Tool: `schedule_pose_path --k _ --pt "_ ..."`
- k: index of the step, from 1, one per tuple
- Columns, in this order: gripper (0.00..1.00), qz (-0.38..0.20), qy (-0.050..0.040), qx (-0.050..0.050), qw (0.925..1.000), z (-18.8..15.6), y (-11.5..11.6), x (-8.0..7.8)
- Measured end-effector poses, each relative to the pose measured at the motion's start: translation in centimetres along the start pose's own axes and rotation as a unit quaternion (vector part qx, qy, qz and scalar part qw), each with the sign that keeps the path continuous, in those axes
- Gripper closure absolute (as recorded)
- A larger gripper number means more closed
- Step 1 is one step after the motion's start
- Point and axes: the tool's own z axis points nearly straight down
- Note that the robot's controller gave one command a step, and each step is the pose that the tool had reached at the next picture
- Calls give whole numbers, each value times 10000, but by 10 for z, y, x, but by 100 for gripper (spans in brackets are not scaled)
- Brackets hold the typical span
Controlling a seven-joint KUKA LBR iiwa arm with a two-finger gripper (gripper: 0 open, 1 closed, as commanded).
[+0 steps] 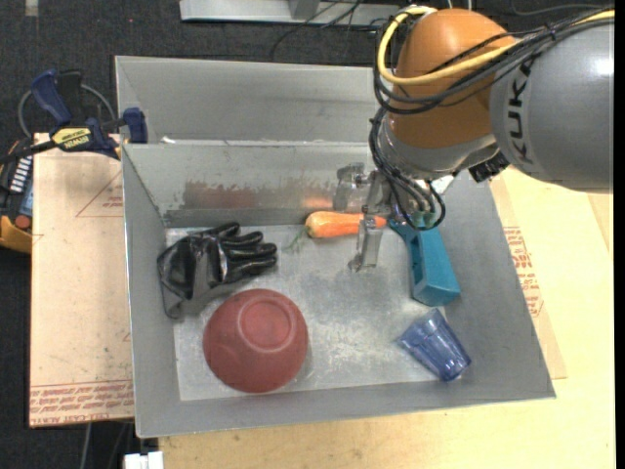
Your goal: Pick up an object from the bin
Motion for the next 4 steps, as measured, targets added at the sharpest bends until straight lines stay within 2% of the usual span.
schedule_pose_path --k 1,2,3,4 --pt "0 9 -40 -3 10000 -5 0 -1" --pt "0 711 -39 -8 9975 101 -25 -24" --pt "0 98 -48 -5 9999 88 -46 -32" --pt "0 1602 -52 -15 9871 107 -50 -46"
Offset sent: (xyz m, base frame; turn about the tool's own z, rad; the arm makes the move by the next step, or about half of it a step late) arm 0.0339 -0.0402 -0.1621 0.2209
